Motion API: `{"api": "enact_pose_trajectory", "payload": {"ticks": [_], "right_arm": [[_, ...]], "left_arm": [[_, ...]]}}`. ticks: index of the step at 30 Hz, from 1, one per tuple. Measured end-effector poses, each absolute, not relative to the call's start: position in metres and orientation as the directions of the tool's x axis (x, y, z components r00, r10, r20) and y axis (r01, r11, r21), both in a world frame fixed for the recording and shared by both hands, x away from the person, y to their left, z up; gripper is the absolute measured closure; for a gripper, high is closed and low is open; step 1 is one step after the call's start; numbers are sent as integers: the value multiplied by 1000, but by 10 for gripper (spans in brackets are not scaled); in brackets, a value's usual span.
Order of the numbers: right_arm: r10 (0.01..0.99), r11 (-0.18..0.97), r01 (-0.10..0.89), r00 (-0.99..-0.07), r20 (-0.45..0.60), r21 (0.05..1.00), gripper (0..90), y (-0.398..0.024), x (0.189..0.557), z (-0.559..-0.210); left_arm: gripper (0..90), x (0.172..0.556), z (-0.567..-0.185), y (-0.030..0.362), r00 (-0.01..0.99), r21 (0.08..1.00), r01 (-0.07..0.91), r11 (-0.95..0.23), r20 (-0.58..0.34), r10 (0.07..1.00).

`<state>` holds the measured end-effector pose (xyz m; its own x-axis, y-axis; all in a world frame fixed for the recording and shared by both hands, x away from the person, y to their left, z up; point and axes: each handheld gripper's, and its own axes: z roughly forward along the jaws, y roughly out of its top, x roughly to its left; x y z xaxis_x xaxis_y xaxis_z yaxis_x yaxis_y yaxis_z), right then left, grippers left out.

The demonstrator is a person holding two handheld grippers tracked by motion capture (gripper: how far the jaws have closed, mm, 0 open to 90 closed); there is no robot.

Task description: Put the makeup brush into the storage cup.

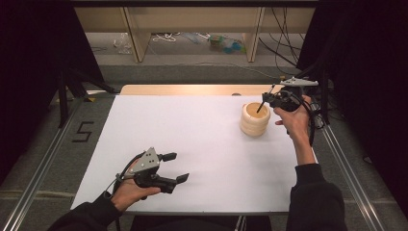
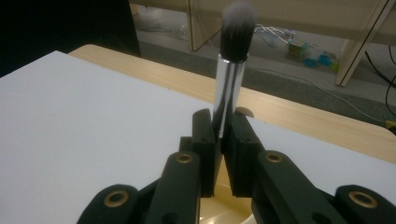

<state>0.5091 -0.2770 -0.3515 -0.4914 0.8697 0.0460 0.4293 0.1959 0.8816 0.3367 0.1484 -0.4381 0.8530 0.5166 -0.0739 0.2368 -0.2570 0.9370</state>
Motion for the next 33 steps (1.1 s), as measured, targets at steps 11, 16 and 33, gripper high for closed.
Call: {"api": "enact_pose_trajectory", "payload": {"ticks": [11,16,33], "right_arm": [[864,223,467,-501,48,856,838,-274,515,-364],[865,227,492,-499,58,840,839,-275,519,-373],[868,249,534,-493,58,808,837,-273,522,-389]], "left_arm": [[174,336,-438,148,855,936,236,-260,-72,513],[174,337,-438,148,855,937,234,-260,-71,513],[175,336,-438,148,854,939,236,-252,-77,514]]}}
